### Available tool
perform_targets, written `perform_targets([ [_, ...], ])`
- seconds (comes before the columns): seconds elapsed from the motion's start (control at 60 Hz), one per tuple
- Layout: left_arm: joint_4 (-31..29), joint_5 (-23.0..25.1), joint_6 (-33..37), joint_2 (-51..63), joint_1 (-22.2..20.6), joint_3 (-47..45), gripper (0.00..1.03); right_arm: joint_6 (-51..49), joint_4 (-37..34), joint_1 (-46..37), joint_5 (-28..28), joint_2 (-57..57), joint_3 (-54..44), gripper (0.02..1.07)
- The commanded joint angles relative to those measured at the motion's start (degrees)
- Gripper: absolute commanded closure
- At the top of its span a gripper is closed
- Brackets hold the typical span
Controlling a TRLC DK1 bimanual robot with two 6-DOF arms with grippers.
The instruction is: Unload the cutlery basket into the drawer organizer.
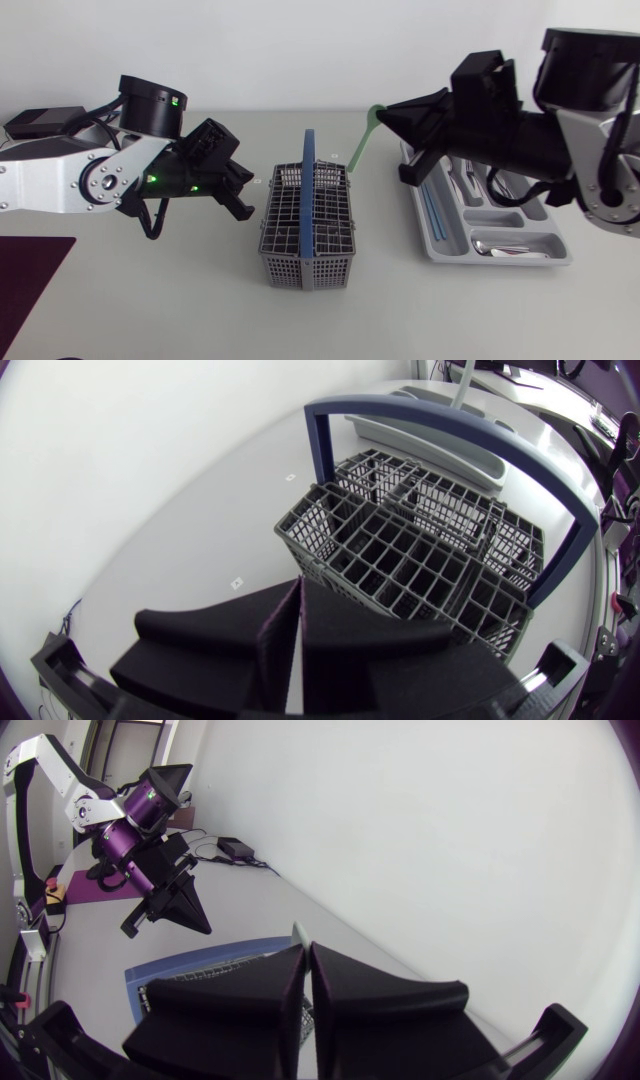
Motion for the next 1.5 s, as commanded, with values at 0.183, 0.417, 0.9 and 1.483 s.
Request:
perform_targets([
  [0.183,0.2,0.0,-0.1,-2.1,0.1,-2.2,0.87,-8.8,-12.8,-12.4,-7.1,-9.3,-3.2,1.02],
  [0.417,-0.1,0.0,-0.1,-3.9,-0.3,-3.2,0.87,-18.2,-21.7,-22.9,-12.1,-12.3,-4.4,1.02],
  [0.9,-0.1,0.4,0.4,-5.0,-0.1,-4.5,0.87,-44.8,-38.1,-41.3,-13.3,-10.1,-3.8,1.02],
  [1.483,1.0,1.2,1.0,-3.8,0.4,-4.5,0.87,-57.0,-31.9,-48.9,-1.4,-3.4,-7.5,1.02],
])
